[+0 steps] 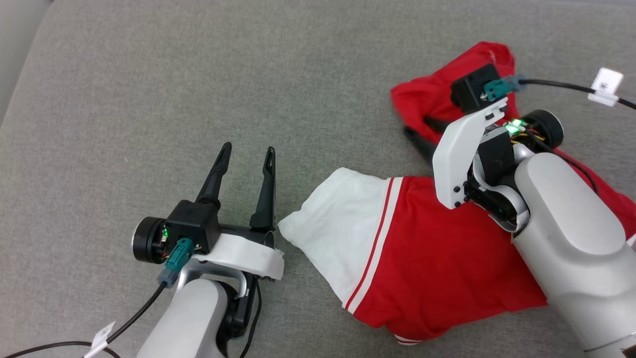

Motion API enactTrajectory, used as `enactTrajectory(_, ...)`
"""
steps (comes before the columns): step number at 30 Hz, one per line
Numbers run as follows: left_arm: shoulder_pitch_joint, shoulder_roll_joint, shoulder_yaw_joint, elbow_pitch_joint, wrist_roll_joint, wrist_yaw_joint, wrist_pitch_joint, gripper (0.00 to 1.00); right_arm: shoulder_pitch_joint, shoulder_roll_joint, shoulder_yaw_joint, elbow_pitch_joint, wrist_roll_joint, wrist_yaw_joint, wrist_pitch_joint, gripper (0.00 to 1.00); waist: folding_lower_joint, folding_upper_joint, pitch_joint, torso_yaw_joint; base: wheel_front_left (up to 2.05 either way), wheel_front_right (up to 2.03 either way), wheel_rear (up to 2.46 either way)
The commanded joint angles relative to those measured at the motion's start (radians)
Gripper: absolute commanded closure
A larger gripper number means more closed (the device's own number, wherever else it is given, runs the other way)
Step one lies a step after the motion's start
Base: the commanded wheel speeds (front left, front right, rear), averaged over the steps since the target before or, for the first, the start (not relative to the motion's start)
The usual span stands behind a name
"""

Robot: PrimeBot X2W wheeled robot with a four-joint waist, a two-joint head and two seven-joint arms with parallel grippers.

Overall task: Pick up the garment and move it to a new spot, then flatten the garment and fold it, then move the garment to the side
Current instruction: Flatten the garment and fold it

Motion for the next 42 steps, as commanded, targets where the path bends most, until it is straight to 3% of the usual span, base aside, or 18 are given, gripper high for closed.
enactTrajectory(1, -0.011, 0.005, 0.005, 0.003, -0.001, 0.002, -0.006, 0.0, -0.002, 0.0, 0.002, -0.002, 0.006, 0.0, -0.037, 0.0, -0.0001, 0.0, -0.013, -0.009, 0.0, 0.0, 0.0)
enactTrajectory(7, 0.036, 0.019, 0.018, 0.02, -0.008, 0.009, -0.009, 0.0, 0.059, -0.03, -0.046, -0.072, 0.0, 0.0, -0.317, 0.0, -0.0001, 0.0, -0.097, -0.051, 0.0, 0.0, 0.0)
enactTrajectory(12, 0.08, 0.036, 0.028, 0.014, -0.017, 0.021, -0.003, 0.0, 0.192, -0.058, -0.162, -0.162, -0.017, 0.0, -0.381, 0.0, -0.0001, 0.0, -0.176, -0.092, 0.0, 0.0, 0.0)
enactTrajectory(15, 0.104, 0.047, 0.03, 0.008, -0.025, 0.024, 0.005, 0.0, 0.299, -0.076, -0.261, -0.202, -0.027, 0.0, -0.312, 0.0, -0.0001, 0.0, -0.215, -0.112, 0.0, 0.0, 0.0)
enactTrajectory(22, 0.144, 0.064, 0.03, -0.016, -0.032, 0.035, 0.024, 0.0, 0.516, -0.116, -0.513, -0.335, -0.076, 0.0, -0.038, 0.0, -0.0001, 0.0, -0.26, -0.144, 0.0, 0.0, 0.0)
enactTrajectory(28, 0.154, 0.072, 0.028, -0.038, -0.032, 0.042, 0.034, 0.0, 0.644, -0.102, -0.675, -0.425, -0.091, 0.0, 0.216, 0.0, -0.0001, 0.0, -0.252, -0.15, 0.0, 0.0, 0.0)
enactTrajectory(32, 0.136, 0.075, 0.027, -0.053, -0.029, 0.042, 0.033, 0.0, 0.667, -0.08, -0.698, -0.45, -0.091, 0.0, 0.325, 0.0, -0.0001, 0.0, -0.217, -0.142, 0.0, 0.0, 0.0)
enactTrajectory(42, 0.081, 0.059, 0.013, -0.064, -0.017, 0.043, 0.026, 0.0, 0.531, -0.058, -0.645, -0.354, -0.092, 0.0, 0.395, 0.0, -0.0001, 0.0, -0.107, -0.102, 0.0, 0.0, 0.0)
